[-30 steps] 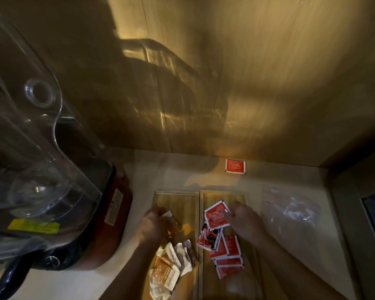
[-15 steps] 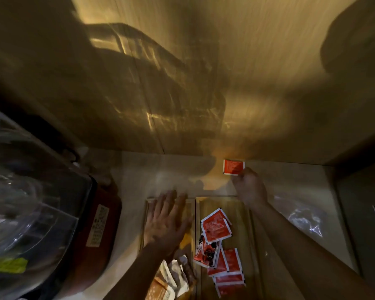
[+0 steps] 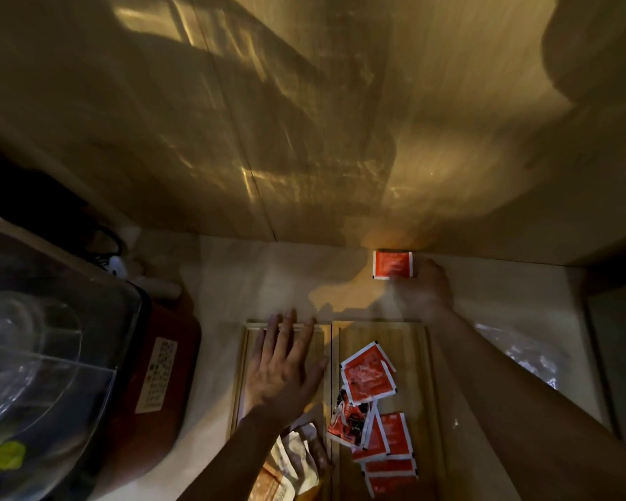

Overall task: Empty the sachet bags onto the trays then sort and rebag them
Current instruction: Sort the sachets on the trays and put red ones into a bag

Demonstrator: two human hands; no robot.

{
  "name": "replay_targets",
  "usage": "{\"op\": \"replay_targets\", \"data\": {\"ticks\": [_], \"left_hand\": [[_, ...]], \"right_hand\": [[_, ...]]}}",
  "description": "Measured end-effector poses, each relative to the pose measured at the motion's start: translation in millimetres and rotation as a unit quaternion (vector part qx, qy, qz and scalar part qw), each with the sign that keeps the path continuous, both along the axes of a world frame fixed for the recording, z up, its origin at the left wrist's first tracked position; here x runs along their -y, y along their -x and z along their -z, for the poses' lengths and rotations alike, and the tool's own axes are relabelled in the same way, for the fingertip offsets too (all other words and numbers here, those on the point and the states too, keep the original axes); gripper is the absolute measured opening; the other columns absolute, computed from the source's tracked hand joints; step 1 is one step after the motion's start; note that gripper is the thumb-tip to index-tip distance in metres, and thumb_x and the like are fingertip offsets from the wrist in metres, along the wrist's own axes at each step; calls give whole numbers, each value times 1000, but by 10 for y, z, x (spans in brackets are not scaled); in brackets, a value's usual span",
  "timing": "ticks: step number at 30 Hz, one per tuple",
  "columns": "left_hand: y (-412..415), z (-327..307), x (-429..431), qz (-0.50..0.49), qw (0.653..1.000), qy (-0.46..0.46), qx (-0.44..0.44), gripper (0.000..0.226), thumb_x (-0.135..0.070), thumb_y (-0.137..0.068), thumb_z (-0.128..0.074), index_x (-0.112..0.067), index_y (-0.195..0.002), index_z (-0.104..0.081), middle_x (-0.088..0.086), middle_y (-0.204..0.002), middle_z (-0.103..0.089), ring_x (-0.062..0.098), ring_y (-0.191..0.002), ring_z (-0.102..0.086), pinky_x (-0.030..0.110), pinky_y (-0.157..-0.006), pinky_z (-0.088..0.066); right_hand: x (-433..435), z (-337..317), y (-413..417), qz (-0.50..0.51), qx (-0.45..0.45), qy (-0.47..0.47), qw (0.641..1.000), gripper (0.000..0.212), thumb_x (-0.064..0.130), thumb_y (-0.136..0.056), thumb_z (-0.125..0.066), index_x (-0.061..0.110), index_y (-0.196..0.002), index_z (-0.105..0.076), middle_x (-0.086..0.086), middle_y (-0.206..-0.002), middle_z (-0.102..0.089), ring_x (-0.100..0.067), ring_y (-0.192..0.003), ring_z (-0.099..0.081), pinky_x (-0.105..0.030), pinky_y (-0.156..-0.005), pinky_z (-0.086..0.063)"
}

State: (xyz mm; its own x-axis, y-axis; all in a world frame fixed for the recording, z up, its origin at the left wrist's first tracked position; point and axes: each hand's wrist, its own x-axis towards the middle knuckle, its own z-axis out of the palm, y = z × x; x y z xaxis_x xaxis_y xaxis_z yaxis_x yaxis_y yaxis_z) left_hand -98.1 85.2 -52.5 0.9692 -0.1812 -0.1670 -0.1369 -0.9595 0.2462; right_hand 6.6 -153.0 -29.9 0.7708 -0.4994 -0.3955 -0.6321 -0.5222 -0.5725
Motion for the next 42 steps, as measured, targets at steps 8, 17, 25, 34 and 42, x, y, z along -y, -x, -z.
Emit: {"op": "replay_targets", "data": {"ticks": [8, 17, 25, 34, 42], "left_hand": [[-7, 25, -8, 4, 1000, 19, -1, 70, -72, -84, -8, -39, -145, -12, 2, -157, -17, 15, -143, 6, 23, -111, 19], [-6, -43, -23, 16, 999, 8, -27, 67, -68, -87, -12, -35, -145, -21, 6, -154, -29, 29, -143, -19, 26, -114, 12], [0, -24, -44, 11, 999, -2, -34, 64, -65, -88, -19, -36, -144, -26, 4, -150, -39, 19, -141, -15, 29, -114, 2], [-7, -9, -33, 15, 999, -19, -25, 64, -66, -88, -15, -34, -142, -30, 5, -149, -41, 28, -139, -33, 34, -111, -11], [-4, -96, -10, 11, 998, -2, -55, 80, -81, -77, -17, -34, -139, -35, 6, -148, -40, 25, -143, -21, 32, -112, -4]], "right_hand": [[13, -217, 198, 38, 68, -97, 992, 35, 10, -83, -55, 21, -53, -41, 0, -63, -53, -22, -68, -54, -29, -57, -30], [-175, -26, -58, 35, -7, -6, 999, 66, 50, -69, -70, 3, -114, -57, -22, -118, -59, -36, -112, -55, -38, -87, -46], [-320, 99, -362, 80, -30, 71, 994, 87, 43, -62, -80, -1, -125, -38, -25, -130, -47, -40, -119, -46, -48, -95, -38], [-182, -159, -7, 43, 116, -272, 954, 12, 10, -80, -62, 15, -71, -56, -4, -51, -57, -5, -41, -49, -17, -42, -38], [-162, -582, 814, -195, -47, -301, 933, 11, 5, -77, -69, 8, -67, -63, 3, -43, -56, -3, -32, -43, -12, -34, -31]]}}
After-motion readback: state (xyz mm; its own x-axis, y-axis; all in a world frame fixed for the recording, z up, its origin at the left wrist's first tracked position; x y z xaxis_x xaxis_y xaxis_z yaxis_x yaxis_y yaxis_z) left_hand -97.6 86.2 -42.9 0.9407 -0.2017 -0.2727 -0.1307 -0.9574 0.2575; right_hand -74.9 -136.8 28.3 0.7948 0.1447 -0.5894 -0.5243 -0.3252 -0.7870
